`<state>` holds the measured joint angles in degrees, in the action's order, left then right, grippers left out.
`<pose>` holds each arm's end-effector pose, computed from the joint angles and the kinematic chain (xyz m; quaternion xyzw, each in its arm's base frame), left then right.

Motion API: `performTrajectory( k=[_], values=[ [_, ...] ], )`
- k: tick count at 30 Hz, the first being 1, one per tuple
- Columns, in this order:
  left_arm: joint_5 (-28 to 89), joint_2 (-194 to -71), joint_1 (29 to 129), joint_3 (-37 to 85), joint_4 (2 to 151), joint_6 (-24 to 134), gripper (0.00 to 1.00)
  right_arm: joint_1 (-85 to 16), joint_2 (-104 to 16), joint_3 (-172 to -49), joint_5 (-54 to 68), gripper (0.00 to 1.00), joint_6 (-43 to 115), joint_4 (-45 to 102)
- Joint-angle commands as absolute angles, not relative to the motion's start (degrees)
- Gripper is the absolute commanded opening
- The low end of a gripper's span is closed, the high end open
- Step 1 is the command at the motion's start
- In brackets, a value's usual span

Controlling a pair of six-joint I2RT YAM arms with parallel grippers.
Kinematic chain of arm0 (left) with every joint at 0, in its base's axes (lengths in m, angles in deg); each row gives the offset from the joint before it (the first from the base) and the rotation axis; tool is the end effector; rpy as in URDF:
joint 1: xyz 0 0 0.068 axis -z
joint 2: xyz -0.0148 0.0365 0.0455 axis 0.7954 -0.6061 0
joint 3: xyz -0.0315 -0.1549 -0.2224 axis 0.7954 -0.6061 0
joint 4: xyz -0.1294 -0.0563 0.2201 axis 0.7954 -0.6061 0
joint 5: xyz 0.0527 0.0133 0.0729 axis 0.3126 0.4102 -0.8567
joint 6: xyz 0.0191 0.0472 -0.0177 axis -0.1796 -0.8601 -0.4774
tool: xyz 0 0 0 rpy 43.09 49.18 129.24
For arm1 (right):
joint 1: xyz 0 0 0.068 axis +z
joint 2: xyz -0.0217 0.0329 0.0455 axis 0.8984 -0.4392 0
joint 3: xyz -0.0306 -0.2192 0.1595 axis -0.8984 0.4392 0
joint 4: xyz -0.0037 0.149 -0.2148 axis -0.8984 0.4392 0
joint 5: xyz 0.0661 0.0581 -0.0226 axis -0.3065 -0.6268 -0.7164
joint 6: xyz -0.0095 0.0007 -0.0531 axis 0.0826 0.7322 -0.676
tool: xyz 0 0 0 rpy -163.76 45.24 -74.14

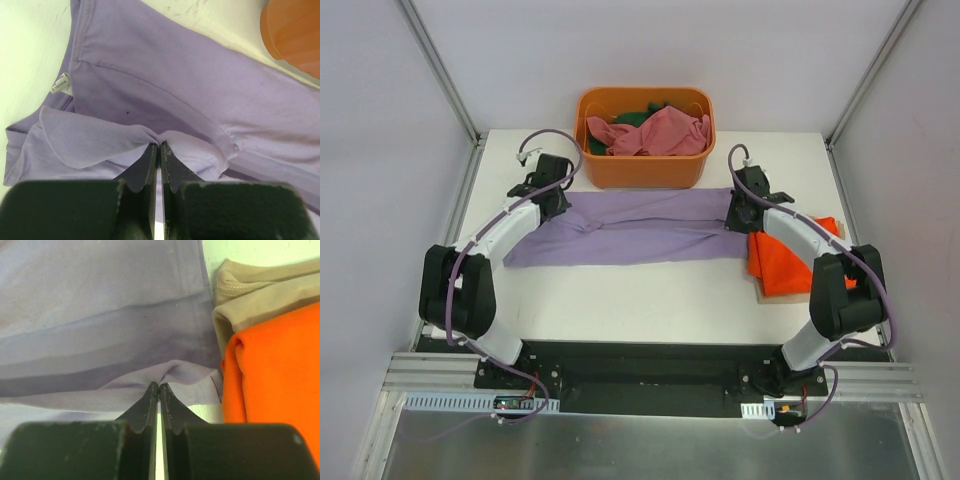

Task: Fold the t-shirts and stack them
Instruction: Fold the other side of the tshirt into a rectangle

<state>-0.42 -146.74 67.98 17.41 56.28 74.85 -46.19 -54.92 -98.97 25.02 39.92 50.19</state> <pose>0.3363 -0.0777 0.2618 -0.2052 0.8756 0.0065 0.4372 0.3291 0.0986 0.2309 -0.0246 0.9370 -0.0016 0.3486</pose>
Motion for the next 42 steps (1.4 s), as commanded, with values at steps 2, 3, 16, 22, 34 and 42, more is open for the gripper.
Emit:
performTrajectory(
  k=[2,3,16,22,34,42],
  values=[
    [0.26,-149.92,66.93,21.15,57.47,73.18,0.00,-46.98,-57.66,-103.18,25.66,0.05,38.71,49.26],
    [0.53,-150.54,66.75,21.42,57.47,73.27,0.00,-47.07,-58.45,-103.71,25.84,0.06,38.80,49.18],
    [-3.34,-154.24,64.82,31.88,52.37,73.97,0.99,-48.13,-59.61,-113.29,29.62,0.48,35.29,54.18],
    [9.81,-146.77,64.73,23.28,52.55,75.82,0.99,-47.51,-51.87,-104.34,17.00,0.96,32.38,50.41],
    [31.11,-155.19,64.90,18.25,58.52,75.55,0.99,-43.47,-62.58,-103.36,6.41,0.96,33.88,47.24],
    [17.86,-164.59,62.89,27.12,58.00,70.91,0.99,-45.05,-65.66,-101.43,8.43,0.96,33.96,48.47]
  ],
)
